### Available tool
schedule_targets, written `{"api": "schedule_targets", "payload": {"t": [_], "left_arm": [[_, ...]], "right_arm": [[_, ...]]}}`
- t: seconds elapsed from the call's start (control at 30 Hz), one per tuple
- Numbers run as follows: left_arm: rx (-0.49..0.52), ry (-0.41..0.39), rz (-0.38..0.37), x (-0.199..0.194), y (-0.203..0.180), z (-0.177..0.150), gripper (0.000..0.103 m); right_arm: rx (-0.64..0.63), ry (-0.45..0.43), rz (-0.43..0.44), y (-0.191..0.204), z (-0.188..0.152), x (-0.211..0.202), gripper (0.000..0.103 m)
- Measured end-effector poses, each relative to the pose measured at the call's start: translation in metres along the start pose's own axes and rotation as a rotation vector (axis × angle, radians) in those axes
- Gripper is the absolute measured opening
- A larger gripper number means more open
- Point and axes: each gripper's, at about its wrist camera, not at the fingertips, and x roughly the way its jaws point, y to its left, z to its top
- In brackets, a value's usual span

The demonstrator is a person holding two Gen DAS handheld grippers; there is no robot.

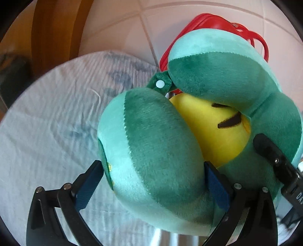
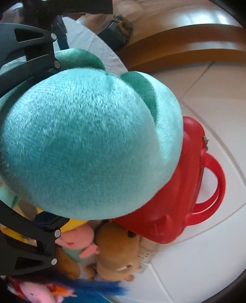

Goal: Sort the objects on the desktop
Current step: 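Close both grippers on the teal neck pillow and lift it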

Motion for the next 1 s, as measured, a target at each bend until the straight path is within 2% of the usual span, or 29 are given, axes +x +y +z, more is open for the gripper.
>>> {"api": "schedule_targets", "payload": {"t": [0.1,0.17,0.23,0.4,0.6,0.77,1.0], "left_arm": [[0.014,-0.010,-0.004,0.002,-0.002,0.002,0.103],[0.028,-0.026,-0.003,-0.005,-0.006,0.001,0.097],[0.047,-0.060,0.009,-0.016,-0.010,-0.002,0.095],[0.127,-0.132,0.040,-0.055,-0.035,-0.011,0.094],[0.233,-0.209,0.034,-0.107,-0.084,-0.022,0.093],[0.306,-0.259,-0.006,-0.156,-0.139,-0.043,0.093],[0.410,-0.301,-0.032,-0.200,-0.217,-0.087,0.093]], "right_arm": [[0.035,0.025,0.037,-0.006,-0.001,0.010,0.102],[0.057,0.036,0.071,-0.008,0.001,0.016,0.098],[0.054,0.025,0.094,-0.007,-0.001,0.009,0.091],[0.097,-0.014,0.146,-0.018,-0.007,-0.021,0.088],[0.185,-0.097,0.199,-0.051,-0.019,-0.084,0.088],[0.209,-0.196,0.180,-0.075,-0.029,-0.155,0.088],[0.265,-0.299,0.161,-0.129,-0.067,-0.248,0.088]]}}
